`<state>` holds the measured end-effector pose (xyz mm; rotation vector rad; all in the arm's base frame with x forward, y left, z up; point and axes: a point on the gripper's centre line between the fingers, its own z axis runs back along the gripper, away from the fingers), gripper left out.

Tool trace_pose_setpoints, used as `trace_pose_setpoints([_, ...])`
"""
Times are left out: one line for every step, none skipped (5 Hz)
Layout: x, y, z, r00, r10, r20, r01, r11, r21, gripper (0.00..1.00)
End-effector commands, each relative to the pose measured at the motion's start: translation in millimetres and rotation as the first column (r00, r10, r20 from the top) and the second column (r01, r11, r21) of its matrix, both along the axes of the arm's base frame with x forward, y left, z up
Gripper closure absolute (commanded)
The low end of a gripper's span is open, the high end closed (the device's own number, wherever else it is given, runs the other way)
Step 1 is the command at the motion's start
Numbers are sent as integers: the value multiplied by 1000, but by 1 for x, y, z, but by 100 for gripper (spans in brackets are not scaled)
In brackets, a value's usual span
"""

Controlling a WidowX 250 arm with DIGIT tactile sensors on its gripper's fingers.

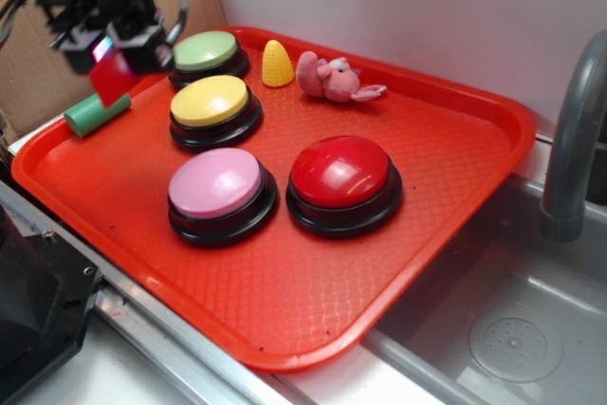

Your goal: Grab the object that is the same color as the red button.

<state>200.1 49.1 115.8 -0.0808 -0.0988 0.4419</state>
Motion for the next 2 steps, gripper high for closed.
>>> trace_pose_setpoints([8,-35,70,979,-146,145,152,988,-30,100])
trace_pose_setpoints([10,-50,74,971,-177,159,183,983,-23,100])
